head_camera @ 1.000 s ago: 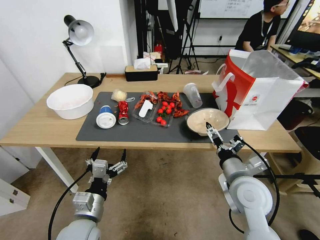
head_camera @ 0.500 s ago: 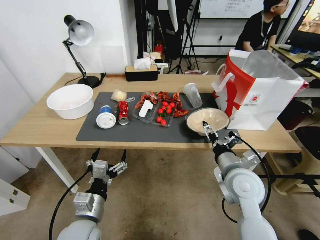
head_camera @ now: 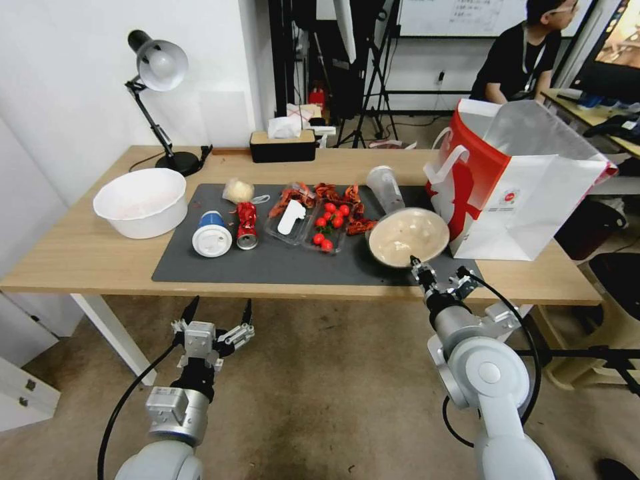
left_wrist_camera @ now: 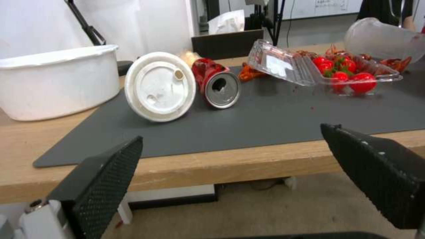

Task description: Pick up the trash from the table and place it into the takeout bag.

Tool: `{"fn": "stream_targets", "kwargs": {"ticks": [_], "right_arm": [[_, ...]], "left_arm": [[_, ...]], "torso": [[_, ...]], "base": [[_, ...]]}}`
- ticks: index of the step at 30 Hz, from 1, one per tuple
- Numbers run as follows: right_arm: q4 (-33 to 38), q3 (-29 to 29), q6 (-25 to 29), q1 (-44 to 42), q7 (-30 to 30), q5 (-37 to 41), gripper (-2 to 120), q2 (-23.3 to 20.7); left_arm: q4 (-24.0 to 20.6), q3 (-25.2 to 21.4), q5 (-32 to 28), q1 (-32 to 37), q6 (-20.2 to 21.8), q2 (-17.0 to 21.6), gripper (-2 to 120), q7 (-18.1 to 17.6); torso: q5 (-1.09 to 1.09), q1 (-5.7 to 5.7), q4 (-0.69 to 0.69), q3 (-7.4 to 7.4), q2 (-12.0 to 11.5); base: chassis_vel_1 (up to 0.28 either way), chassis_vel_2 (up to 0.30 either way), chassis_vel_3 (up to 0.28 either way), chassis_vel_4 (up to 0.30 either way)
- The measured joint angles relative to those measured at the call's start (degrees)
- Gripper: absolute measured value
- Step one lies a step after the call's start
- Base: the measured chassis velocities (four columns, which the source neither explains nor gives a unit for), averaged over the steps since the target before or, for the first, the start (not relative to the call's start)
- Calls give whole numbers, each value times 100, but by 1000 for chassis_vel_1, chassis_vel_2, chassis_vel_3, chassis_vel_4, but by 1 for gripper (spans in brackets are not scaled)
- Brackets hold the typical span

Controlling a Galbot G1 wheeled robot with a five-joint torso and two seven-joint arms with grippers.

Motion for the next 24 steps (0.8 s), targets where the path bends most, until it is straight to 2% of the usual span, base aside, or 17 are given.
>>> {"fn": "stream_targets", "kwargs": {"ticks": [13, 14, 15, 18, 19, 21, 23, 24], "right_arm": [[214, 21, 12, -172, -636, -734, 0, -119], [322, 55, 108, -266, -1268, -1455, 0, -268], [322, 55, 108, -266, -1268, -1455, 0, -268], [457, 170, 349, -324, -2235, -2714, 0, -660], [457, 170, 349, -324, -2235, -2714, 0, -660], [489, 311, 755, -195, -2752, -3670, 0, -1197], [489, 410, 1011, 33, -2764, -3853, 0, -1573], [489, 410, 1011, 33, -2764, -3853, 0, -1573]], "left_arm": [[-9, 0, 1, 15, -12, 0, 100, -5], [-27, -4, 4, 16, -12, 0, 100, -9], [-27, -4, 4, 16, -12, 0, 100, -9], [-41, -10, 10, 23, -12, -3, 100, -17], [-41, -10, 10, 23, -12, -3, 100, -17], [-54, -17, 22, 36, -12, -18, 100, -24], [-61, -19, 32, 45, -12, -30, 100, -26], [-61, -19, 32, 45, -12, -30, 100, -26]], "torso": [[0, 0, 0, 0, 0], [1, 0, -1, 0, 0], [1, 0, -1, 0, 0], [1, 0, -1, 0, 0], [1, 0, -1, 0, 0], [1, 0, 0, 0, 0], [1, 0, -1, 0, 0], [1, 0, -1, 0, 0]], "base": [[0, 0, 0, 0], [0, 0, 0, 0], [0, 0, 0, 0], [0, 0, 0, 0], [0, 0, 0, 0], [0, 0, 0, 0], [0, 0, 0, 0], [0, 0, 0, 0]]}}
